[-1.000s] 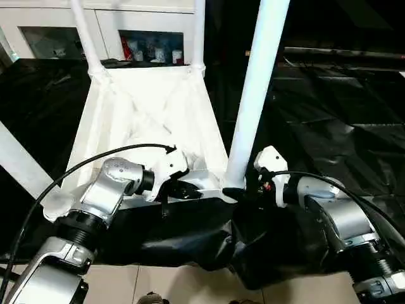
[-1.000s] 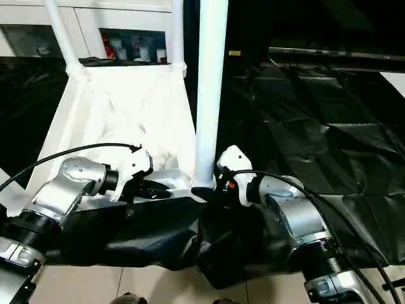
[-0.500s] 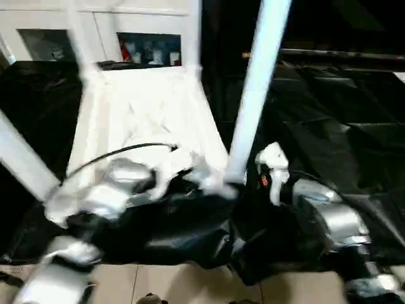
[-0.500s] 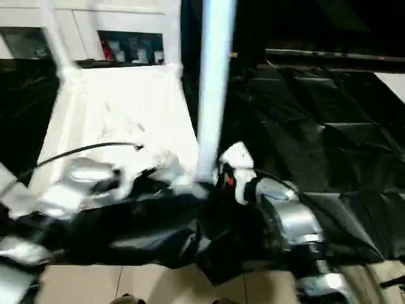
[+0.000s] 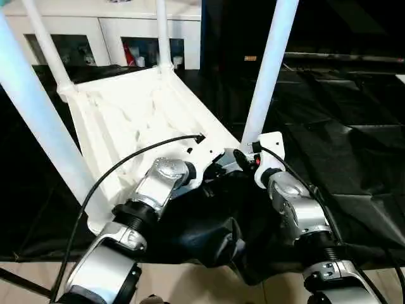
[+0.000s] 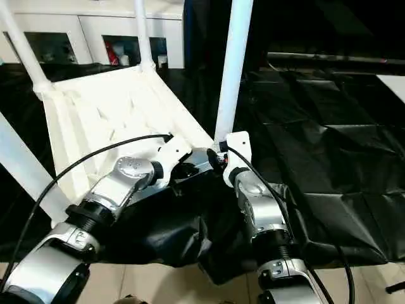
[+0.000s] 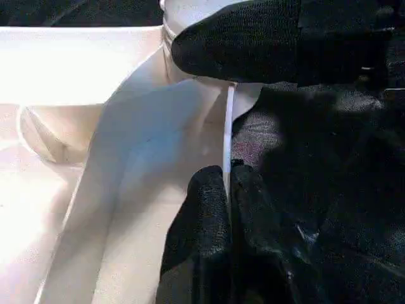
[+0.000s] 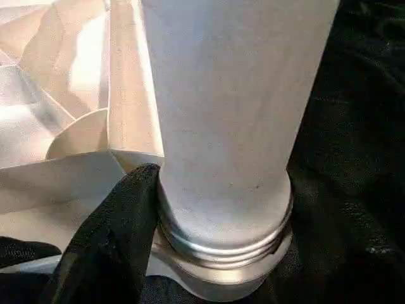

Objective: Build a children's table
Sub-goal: Rotate leg to tighten

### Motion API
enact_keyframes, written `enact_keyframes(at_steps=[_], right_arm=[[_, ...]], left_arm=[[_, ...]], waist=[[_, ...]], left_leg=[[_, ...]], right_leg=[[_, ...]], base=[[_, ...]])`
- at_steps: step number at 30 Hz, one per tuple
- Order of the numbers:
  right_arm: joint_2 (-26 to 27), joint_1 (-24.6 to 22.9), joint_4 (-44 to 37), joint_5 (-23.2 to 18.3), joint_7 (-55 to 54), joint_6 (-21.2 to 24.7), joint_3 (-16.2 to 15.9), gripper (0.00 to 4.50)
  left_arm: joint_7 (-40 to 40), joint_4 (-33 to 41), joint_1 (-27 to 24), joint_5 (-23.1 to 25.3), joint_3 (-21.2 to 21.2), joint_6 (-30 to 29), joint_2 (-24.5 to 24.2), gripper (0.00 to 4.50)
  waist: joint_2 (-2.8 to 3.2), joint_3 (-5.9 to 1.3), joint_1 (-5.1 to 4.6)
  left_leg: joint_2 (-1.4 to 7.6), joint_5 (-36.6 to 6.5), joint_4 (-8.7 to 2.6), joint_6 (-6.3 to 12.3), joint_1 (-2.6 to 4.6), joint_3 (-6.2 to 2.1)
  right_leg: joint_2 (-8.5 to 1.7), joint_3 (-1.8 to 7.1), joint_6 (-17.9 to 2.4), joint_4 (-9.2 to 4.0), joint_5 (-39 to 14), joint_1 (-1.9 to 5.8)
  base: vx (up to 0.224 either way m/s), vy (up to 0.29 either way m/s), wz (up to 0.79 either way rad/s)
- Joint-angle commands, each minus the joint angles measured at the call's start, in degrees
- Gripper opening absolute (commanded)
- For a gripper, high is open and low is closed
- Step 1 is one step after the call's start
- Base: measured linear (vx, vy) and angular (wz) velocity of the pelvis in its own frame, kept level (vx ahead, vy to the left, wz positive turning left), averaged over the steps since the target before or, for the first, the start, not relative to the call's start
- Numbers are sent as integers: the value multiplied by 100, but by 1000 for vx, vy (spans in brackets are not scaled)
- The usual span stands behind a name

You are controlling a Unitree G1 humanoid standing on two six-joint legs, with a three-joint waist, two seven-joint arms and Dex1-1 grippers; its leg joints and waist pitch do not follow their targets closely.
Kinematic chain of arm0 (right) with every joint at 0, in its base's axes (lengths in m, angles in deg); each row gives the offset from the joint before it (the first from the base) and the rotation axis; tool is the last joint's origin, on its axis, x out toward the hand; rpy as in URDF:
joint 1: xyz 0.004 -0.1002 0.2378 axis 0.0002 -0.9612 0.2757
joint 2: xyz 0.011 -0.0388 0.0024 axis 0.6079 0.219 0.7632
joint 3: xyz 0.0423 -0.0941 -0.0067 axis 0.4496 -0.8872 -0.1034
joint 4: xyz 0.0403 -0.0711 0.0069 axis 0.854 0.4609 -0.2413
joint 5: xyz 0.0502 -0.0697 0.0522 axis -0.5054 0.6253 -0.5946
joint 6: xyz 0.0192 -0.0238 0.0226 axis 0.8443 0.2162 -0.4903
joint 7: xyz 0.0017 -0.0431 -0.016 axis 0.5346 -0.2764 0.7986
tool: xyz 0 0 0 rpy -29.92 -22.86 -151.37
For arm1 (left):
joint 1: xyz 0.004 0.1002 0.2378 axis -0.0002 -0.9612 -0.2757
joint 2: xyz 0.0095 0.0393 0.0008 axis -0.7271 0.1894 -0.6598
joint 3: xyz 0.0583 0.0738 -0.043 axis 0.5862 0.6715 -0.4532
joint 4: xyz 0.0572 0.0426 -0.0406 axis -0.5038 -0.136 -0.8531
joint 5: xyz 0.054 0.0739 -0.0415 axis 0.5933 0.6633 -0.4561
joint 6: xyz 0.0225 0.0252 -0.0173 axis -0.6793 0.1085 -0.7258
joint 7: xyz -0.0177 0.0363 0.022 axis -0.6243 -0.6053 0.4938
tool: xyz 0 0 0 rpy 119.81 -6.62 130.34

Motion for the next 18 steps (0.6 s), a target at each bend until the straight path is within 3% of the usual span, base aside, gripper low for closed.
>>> enact_keyframes(at_steps=[1,6,11,13,18], right_arm=[[258,17,-83,-267,417,-187,-240,328],[-164,-2,-251,-262,1221,-205,-407,377],[-812,-200,-727,-349,2528,-50,-793,377],[-1092,-277,-892,-340,2979,-82,-956,377],[-1786,-485,-1291,-291,3950,-47,-1256,377]], left_arm=[[-437,-218,64,-134,-78,179,196,0],[150,-167,27,-203,-96,373,-40,0],[1190,192,-189,-334,34,585,-476,0],[1469,286,-250,-376,66,610,-644,0],[2596,772,-527,-519,298,609,-1256,0]], waist=[[-75,-388,-7],[-89,-372,-38],[-109,-372,-26],[-102,-371,-17],[-97,-358,-16]], left_leg=[[110,-775,-376,308,38,-11],[114,-957,-399,287,9,-27],[121,-828,-386,418,-15,-29],[133,-896,-383,404,21,-20],[172,-1030,-411,347,22,-36]], right_leg=[[-349,156,-1192,-384,-758,316],[-357,145,-1122,-408,-1006,339],[-361,146,-1149,-399,-941,358],[-365,153,-1148,-419,-1111,328],[-369,156,-1164,-400,-1228,309]], base=[[0,0,0],[0,0,0],[0,0,0],[0,0,0],[0,0,0]])
